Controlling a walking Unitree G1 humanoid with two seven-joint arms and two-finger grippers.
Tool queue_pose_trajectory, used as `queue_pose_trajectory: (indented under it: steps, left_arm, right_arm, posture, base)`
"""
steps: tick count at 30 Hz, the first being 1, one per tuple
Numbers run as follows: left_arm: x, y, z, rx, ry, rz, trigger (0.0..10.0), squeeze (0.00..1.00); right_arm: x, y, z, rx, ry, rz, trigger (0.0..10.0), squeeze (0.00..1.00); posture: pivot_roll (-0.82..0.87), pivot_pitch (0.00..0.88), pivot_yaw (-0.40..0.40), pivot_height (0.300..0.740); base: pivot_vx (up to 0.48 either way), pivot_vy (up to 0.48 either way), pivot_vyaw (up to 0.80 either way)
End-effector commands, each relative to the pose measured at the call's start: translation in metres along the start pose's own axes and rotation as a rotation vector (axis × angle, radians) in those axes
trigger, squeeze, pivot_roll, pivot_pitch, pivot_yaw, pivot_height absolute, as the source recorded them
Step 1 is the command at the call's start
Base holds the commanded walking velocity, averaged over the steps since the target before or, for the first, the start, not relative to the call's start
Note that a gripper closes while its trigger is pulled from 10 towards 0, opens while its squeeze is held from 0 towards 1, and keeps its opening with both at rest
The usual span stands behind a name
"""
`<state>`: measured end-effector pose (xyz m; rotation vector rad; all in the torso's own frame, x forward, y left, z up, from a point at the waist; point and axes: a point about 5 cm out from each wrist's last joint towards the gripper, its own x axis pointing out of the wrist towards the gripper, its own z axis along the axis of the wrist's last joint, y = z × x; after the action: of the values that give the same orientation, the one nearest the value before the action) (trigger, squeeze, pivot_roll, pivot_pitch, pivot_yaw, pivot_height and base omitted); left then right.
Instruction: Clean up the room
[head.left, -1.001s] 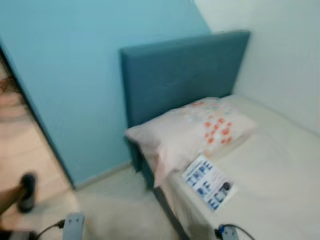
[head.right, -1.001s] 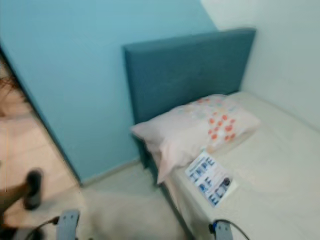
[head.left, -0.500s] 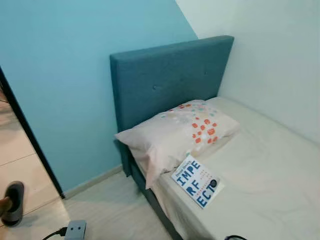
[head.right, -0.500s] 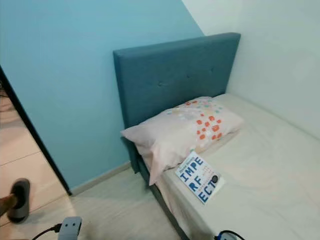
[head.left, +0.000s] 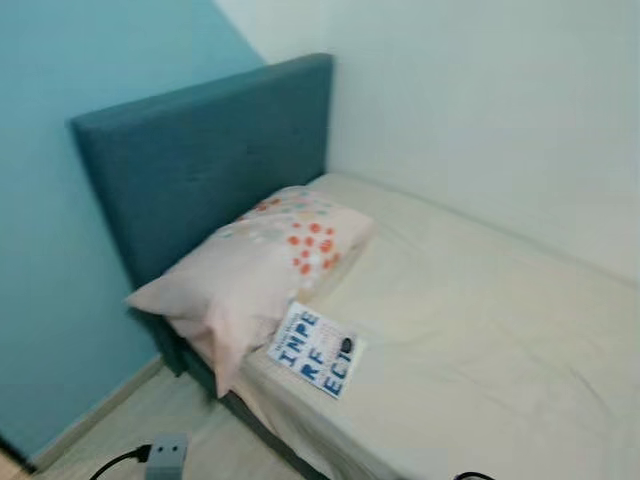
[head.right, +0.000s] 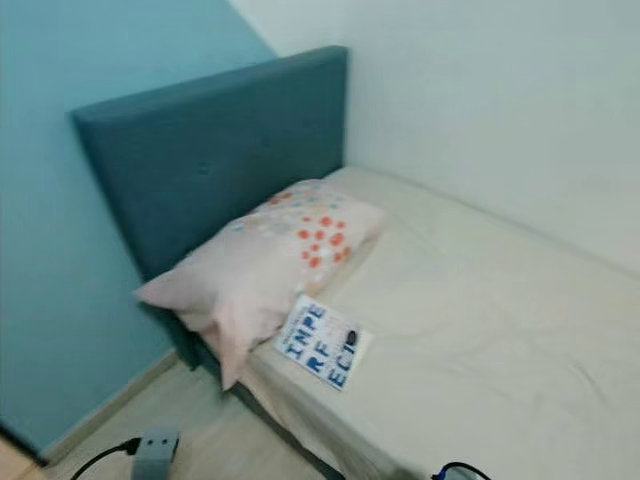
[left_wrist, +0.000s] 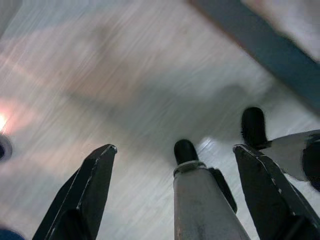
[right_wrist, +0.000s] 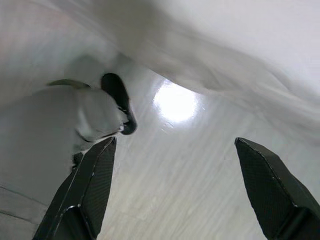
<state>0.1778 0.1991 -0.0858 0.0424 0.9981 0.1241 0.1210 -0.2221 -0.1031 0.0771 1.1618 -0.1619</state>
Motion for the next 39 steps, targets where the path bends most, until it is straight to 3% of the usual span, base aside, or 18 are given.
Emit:
queue_pose_trajectory:
  steps: [1, 6, 15, 21, 22, 27, 39]
  left_arm:
    - [0.000, -0.005, -0.002, 0.018, 0.018, 0.016, 10.0, 0.00]
    - [0.001, -0.019, 0.004, 0.040, 0.001, 0.022, 10.0, 0.00]
    - [0.001, -0.030, 0.008, 0.055, 0.002, 0.022, 10.0, 0.00]
    - [0.000, -0.015, 0.001, 0.017, 0.015, 0.031, 10.0, 0.00]
    - [-0.002, 0.013, -0.008, 0.001, 0.021, 0.060, 10.0, 0.00]
    - [-0.005, 0.034, -0.015, -0.015, 0.026, 0.072, 10.0, 0.00]
    - [-0.006, 0.036, -0.019, -0.018, 0.043, 0.073, 10.0, 0.00]
  right_arm:
    - [0.000, 0.000, -0.001, -0.001, 0.011, -0.008, 10.0, 0.00]
    - [0.000, 0.000, -0.003, 0.004, 0.018, -0.016, 10.0, 0.00]
    - [0.000, 0.000, -0.005, 0.006, 0.024, -0.019, 10.0, 0.00]
    - [0.000, 0.000, -0.004, 0.005, 0.023, -0.017, 10.0, 0.00]
    - [0.000, 0.000, -0.003, 0.004, 0.022, -0.016, 10.0, 0.00]
    - [0.000, 0.000, -0.003, 0.007, 0.020, -0.015, 10.0, 0.00]
    - [0.000, 0.000, -0.006, 0.017, 0.029, -0.013, 10.0, 0.00]
  posture:
    - [-0.04, 0.000, -0.039, 0.740]
    - [-0.04, 0.000, -0.040, 0.740]
    - [-0.04, 0.000, -0.040, 0.740]
    - [-0.04, 0.000, -0.040, 0.740]
    - [-0.04, 0.000, -0.040, 0.740]
    - [-0.04, 0.000, -0.039, 0.740]
    - [-0.04, 0.000, -0.034, 0.740]
  base:
    - [0.000, 0.000, -0.75]
    - [0.000, 0.000, -0.75]
    - [0.000, 0.000, -0.74]
    - [0.000, 0.000, -0.74]
    - [0.000, 0.000, -0.74]
    - [0.000, 0.000, -0.74]
    - [0.000, 0.000, -0.74]
